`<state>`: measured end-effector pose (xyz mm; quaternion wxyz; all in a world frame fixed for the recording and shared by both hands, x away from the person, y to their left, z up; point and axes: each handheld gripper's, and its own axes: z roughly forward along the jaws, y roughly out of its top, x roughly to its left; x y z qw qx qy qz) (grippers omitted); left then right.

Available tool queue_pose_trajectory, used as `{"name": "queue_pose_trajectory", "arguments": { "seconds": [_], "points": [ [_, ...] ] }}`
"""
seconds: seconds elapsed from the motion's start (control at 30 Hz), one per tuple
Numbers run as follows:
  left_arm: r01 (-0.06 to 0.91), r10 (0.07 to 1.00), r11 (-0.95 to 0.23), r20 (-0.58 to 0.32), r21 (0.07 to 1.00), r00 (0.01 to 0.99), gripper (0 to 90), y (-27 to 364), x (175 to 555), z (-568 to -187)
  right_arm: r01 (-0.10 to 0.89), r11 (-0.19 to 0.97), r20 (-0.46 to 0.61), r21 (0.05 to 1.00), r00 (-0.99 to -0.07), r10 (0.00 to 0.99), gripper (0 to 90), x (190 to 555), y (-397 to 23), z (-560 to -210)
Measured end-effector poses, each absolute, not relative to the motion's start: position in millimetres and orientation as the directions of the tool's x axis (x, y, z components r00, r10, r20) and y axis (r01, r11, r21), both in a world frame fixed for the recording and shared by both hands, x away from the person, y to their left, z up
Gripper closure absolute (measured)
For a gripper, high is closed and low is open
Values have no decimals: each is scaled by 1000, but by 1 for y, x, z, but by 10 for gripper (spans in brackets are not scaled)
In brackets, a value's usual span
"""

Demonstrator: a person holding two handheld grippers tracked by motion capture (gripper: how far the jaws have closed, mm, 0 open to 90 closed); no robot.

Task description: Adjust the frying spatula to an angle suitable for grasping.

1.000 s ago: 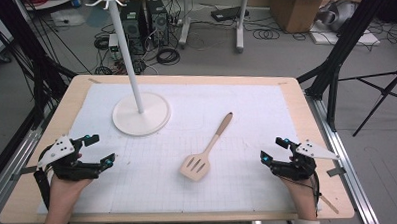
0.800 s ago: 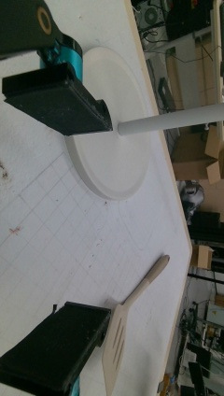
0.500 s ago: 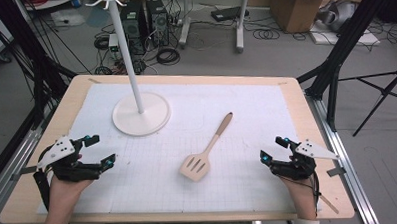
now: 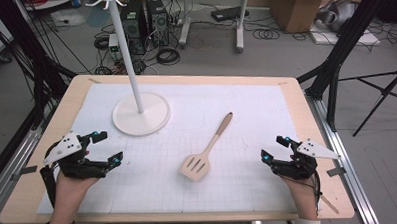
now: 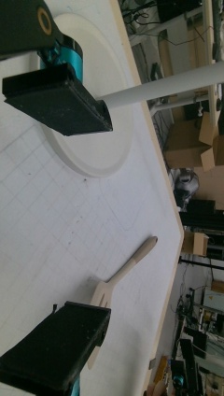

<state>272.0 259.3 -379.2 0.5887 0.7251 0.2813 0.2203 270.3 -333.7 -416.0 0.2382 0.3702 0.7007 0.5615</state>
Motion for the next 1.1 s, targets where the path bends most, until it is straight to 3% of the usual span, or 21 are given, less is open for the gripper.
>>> {"name": "queue_pose_trajectory", "arguments": {
  "seconds": [0.53, 1.1],
  "points": [
    [168, 588, -174, -35, 970, 808, 127, 208, 287, -360, 262, 96, 89, 960, -617, 782, 175, 273, -333, -417],
    [139, 505, -258, 10, 956, 863, 129, 134, 310, -353, 266, 96, 93, 959, -618, 781, 175, 275, -333, -418]
  ]
}}
